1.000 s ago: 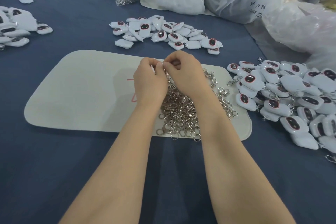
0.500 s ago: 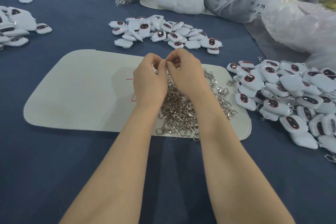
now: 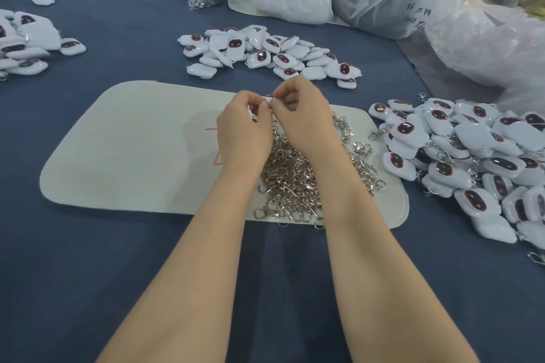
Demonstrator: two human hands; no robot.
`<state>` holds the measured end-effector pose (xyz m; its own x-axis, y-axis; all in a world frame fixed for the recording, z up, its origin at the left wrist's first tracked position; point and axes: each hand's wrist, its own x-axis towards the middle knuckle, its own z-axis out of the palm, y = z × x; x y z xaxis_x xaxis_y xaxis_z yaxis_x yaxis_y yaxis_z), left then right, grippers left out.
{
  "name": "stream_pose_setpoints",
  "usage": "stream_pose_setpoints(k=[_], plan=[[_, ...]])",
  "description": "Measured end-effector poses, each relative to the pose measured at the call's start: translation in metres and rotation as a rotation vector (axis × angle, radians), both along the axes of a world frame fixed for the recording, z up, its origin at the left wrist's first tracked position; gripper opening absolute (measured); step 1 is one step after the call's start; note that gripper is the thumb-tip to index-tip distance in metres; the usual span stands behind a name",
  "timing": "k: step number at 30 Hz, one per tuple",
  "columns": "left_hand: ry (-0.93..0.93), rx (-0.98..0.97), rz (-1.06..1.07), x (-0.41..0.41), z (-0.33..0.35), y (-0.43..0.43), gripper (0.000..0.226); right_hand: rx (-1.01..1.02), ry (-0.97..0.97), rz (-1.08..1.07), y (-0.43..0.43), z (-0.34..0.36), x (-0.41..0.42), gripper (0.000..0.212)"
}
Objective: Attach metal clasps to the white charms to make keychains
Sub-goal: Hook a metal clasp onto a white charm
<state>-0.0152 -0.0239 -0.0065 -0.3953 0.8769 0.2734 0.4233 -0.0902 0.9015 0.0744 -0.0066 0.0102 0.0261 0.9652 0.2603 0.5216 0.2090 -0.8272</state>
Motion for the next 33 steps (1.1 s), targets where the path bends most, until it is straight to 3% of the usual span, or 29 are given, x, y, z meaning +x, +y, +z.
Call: stream_pose_setpoints(k=[16, 23, 28, 33], plan=[[0.059, -0.015, 0.012, -0.002, 0.000, -0.001, 0.013, 0.040, -0.015, 0.090, -0.003, -0.002, -0.001, 0.014], [-0.029, -0.071, -0.019, -0.004, 0.000, 0.000, 0.011, 0.139, -0.028, 0.113, -0.004, -0.006, -0.002, 0.016], [-0.220, -0.081, -0.098, -0.003, 0.004, -0.001, 0.013, 0.112, 0.023, 0.002, -0.002, -0.011, 0.002, 0.018], [-0.719, -0.204, -0.020, -0.008, 0.014, -0.001, 0.044, 0.082, 0.090, -0.055, -0.002, -0.010, 0.004, 0.018]])
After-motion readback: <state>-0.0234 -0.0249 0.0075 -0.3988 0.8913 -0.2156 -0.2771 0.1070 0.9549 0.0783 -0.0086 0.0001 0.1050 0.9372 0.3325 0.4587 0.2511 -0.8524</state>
